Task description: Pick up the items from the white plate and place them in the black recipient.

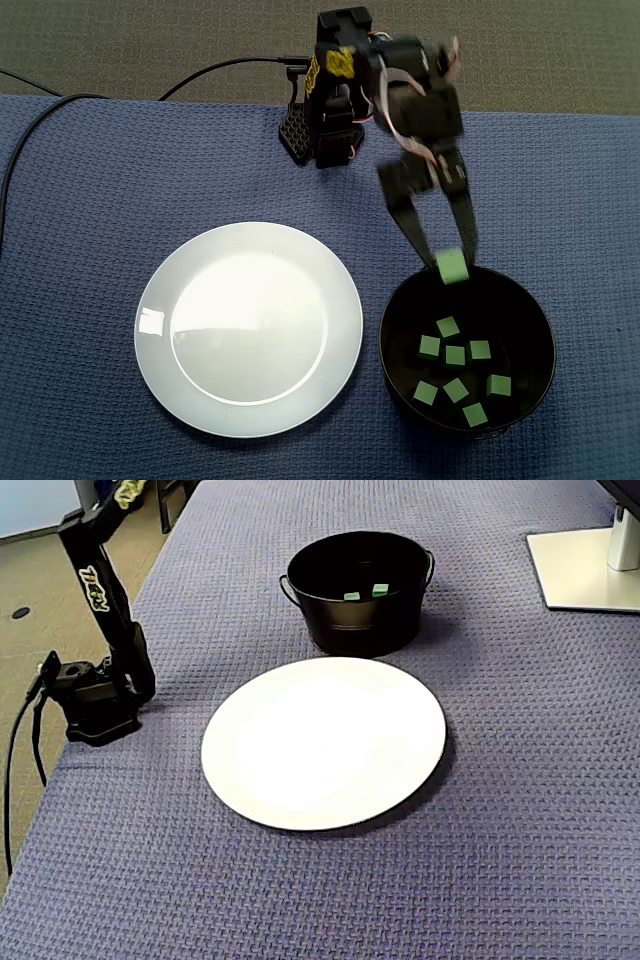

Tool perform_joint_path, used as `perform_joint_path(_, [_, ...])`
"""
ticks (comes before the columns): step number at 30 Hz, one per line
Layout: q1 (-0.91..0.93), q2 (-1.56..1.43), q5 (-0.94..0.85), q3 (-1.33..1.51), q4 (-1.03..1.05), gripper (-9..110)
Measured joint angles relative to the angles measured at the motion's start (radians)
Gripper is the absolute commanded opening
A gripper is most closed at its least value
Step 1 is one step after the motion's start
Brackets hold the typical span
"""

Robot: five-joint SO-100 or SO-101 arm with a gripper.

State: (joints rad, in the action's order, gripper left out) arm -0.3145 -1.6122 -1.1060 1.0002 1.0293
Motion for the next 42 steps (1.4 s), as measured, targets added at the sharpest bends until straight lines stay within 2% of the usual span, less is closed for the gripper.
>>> perform_joint_path(6, [-0.077, 0.218, -0.020, 0.121, -0.041, 0])
perform_joint_path(11, [-0.104, 0.334, -0.020, 0.273, -0.163, 1])
perform_joint_path(12, [-0.107, 0.337, -0.020, 0.301, -0.184, 5])
perform_joint_path(14, [-0.117, 0.339, -0.020, 0.344, -0.216, 27])
perform_joint_path(15, [-0.121, 0.339, -0.014, 0.351, -0.221, 32])
perform_joint_path(20, [-0.117, 0.278, -0.002, 0.351, -0.163, 33])
perform_joint_path(23, [-0.095, 0.138, -0.041, 0.345, -0.074, 26])
perform_joint_path(29, [0.002, -0.316, -0.239, 0.449, 0.058, 11])
perform_joint_path(35, [0.147, -0.851, -0.410, 0.887, 0.091, 0])
perform_joint_path(42, [0.318, -1.338, -0.417, 1.414, 0.225, 0])
